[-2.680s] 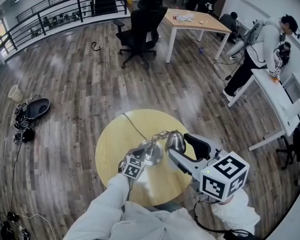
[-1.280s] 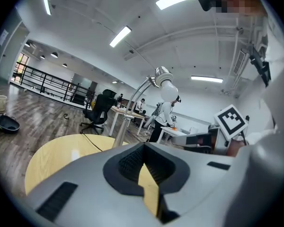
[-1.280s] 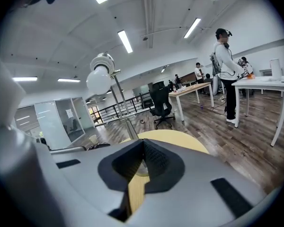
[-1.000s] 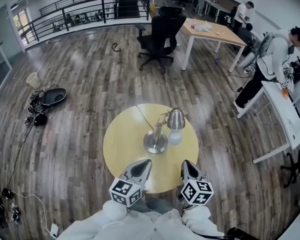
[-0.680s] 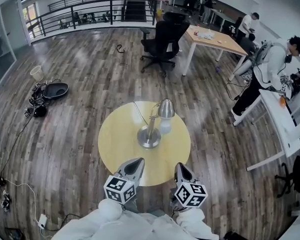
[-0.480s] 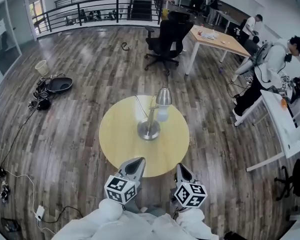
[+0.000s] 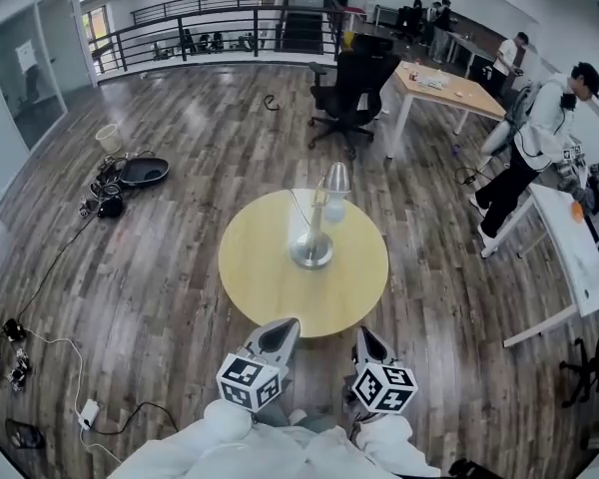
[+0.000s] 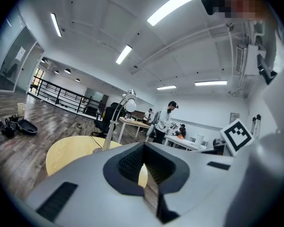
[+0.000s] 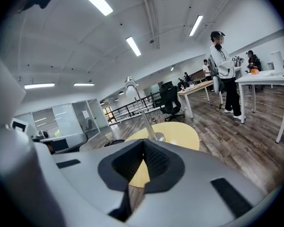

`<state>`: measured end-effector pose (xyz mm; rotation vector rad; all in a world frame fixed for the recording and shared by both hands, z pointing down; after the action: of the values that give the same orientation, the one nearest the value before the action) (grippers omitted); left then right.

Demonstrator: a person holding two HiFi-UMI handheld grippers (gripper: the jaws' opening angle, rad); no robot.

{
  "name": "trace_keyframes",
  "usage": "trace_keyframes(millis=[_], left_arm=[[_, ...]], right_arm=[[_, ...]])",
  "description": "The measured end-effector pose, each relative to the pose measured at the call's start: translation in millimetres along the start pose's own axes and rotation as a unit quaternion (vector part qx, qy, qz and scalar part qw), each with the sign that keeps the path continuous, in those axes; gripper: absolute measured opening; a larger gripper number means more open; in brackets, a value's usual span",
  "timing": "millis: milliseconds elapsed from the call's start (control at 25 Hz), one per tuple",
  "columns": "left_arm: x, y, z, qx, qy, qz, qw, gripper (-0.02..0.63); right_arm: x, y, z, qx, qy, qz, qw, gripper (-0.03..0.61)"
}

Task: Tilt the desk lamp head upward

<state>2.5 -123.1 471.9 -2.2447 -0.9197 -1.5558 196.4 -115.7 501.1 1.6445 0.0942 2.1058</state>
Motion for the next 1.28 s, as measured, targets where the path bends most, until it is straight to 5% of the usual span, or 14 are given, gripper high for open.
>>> trace_keyframes(millis=[1280], left_arm=[[5.7,-34.8,-4.3,0.002,-0.004,-0.014,0.9999,-0.002]], right_arm=[[7.3,-20.5,-49.2,0.020,-0.050,0.028,0.998,0.012]])
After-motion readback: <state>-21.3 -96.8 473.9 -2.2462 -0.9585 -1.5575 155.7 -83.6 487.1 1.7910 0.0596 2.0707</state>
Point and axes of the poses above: the fingertips, and each gripper's own axes: y forward along the fingers, z to its right, x out of its underside, the point moved 6 cm from there along -y, backward along the fingers, and after that the axes turned 5 degrees about -y, right-handed, at the moved point
